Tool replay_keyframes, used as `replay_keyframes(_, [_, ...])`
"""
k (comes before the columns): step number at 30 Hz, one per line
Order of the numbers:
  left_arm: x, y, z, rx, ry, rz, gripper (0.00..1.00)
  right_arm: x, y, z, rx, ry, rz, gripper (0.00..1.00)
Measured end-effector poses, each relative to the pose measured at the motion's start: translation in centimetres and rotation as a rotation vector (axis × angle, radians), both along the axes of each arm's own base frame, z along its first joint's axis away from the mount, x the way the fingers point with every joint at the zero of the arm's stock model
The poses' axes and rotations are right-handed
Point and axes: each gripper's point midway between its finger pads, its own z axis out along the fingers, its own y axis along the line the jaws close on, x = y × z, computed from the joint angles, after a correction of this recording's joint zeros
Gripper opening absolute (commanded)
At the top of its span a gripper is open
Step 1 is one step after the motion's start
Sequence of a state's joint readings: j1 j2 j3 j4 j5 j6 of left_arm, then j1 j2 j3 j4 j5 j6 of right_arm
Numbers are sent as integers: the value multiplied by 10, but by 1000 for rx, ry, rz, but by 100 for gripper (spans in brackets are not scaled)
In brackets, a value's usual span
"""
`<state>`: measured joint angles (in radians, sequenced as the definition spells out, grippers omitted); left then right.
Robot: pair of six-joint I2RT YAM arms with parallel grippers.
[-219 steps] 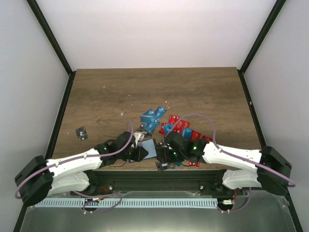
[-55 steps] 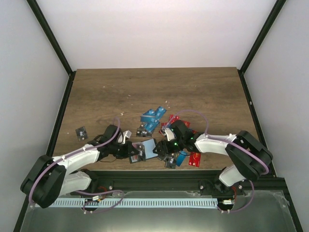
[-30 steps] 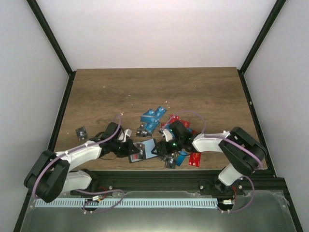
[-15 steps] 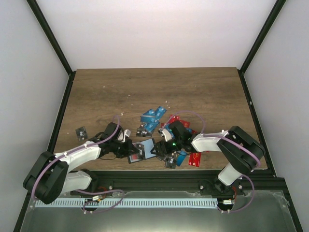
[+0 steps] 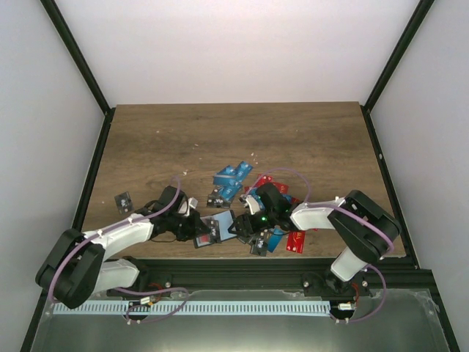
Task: Put the credit cards into the card holder
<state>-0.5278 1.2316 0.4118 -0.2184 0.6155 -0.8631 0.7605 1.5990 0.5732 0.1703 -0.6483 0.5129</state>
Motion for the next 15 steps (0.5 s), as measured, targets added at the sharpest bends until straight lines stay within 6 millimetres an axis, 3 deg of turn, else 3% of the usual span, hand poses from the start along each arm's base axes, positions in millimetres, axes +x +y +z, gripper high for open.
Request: replay_keyframes(15, [1, 7, 8, 21, -1, 61, 4, 2, 4, -1, 21, -9, 9, 62])
